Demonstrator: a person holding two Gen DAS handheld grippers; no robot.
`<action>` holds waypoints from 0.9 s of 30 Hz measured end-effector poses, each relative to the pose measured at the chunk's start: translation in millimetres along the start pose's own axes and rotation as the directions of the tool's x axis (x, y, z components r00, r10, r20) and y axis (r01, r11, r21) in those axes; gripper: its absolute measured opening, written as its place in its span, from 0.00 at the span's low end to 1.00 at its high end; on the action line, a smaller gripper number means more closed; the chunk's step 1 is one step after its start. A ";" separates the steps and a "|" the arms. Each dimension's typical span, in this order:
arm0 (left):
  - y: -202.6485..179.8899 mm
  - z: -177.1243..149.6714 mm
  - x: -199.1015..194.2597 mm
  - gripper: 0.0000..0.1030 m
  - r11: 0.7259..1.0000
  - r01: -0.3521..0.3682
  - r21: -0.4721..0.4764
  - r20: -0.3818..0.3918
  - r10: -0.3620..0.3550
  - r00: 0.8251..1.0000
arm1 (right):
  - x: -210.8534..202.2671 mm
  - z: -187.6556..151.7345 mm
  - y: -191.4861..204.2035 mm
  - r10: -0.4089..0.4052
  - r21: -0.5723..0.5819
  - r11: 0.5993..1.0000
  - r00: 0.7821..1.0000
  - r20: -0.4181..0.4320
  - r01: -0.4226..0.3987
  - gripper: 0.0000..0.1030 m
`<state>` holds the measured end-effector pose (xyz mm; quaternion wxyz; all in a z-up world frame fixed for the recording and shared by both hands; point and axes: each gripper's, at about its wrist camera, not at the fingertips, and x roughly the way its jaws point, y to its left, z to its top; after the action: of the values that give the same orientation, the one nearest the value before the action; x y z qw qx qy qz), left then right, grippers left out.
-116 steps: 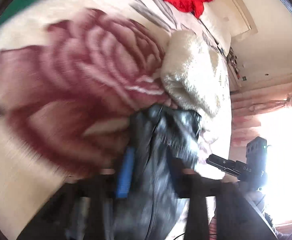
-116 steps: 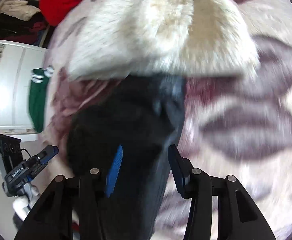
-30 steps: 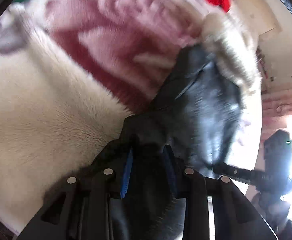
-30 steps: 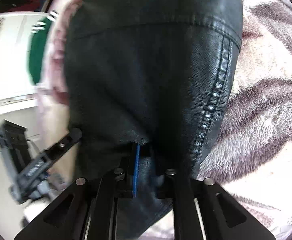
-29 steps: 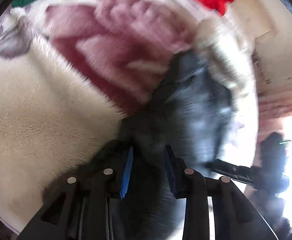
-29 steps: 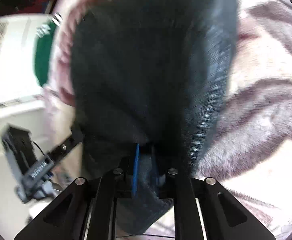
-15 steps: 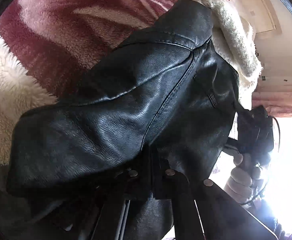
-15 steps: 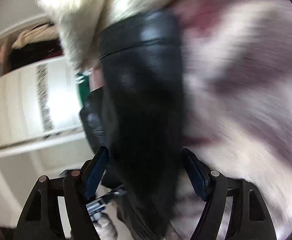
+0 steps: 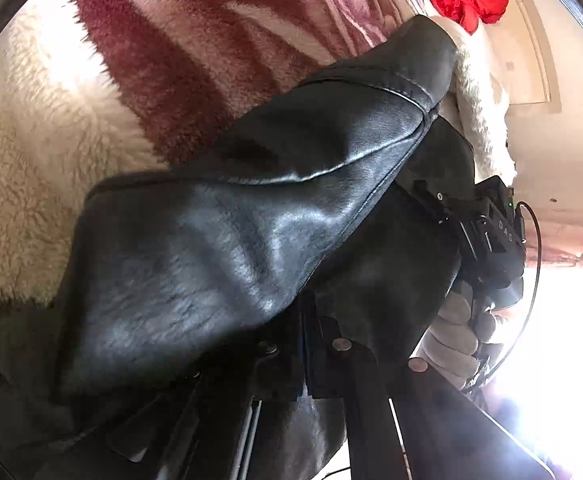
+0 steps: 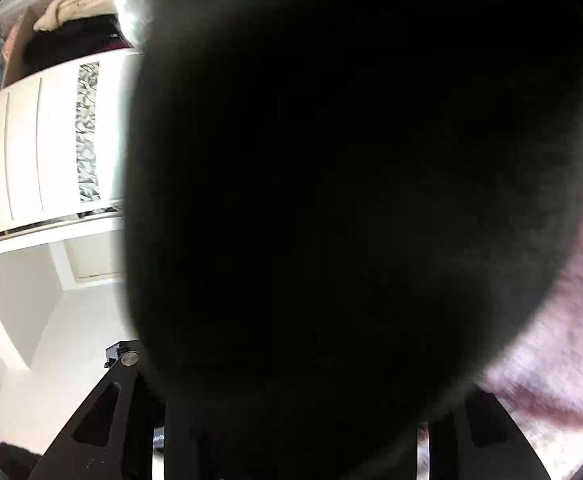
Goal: Fold large clothes
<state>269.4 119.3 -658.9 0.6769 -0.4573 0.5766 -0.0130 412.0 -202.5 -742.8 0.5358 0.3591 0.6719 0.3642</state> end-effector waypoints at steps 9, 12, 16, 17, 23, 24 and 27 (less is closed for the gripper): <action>37.9 -8.8 -26.0 0.04 0.993 0.115 -0.035 0.000 -0.115 0.993 | -25.0 -33.9 58.6 0.056 -0.134 0.990 0.996 0.063 -0.047 0.20; 41.4 -21.7 -48.6 0.03 0.991 0.114 -0.065 0.012 -0.113 0.993 | -19.0 -53.5 88.4 0.047 -0.217 0.975 0.999 0.021 -0.042 0.20; 46.7 -59.4 -86.7 0.03 0.999 0.031 -0.034 0.062 -0.028 0.998 | -44.6 -55.1 100.2 0.024 -0.229 0.974 0.994 0.111 0.002 0.19; 55.6 -67.4 -89.0 0.03 0.998 0.024 -0.050 0.066 -0.020 0.998 | -48.9 -54.9 99.7 0.025 -0.219 0.976 0.992 0.122 0.002 0.19; 102.2 -78.0 -70.0 0.04 0.988 0.098 -0.123 0.098 -0.086 0.991 | -39.8 -87.0 132.0 -0.021 -0.312 0.949 0.996 0.082 0.046 0.19; 105.8 -78.9 -71.5 0.04 0.985 0.115 -0.126 0.098 -0.103 0.990 | -34.4 -94.4 140.7 -0.031 -0.343 0.938 0.997 0.069 0.053 0.19; 112.0 -91.7 -89.3 0.03 0.975 0.148 -0.165 0.116 -0.130 0.985 | -15.3 -124.4 172.7 -0.094 -0.492 0.866 0.995 0.024 0.093 0.19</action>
<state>109.7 177.7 -653.6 0.6614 -0.5537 0.5058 0.0137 308.3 -146.5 -564.7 0.6261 0.1777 0.5740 0.4969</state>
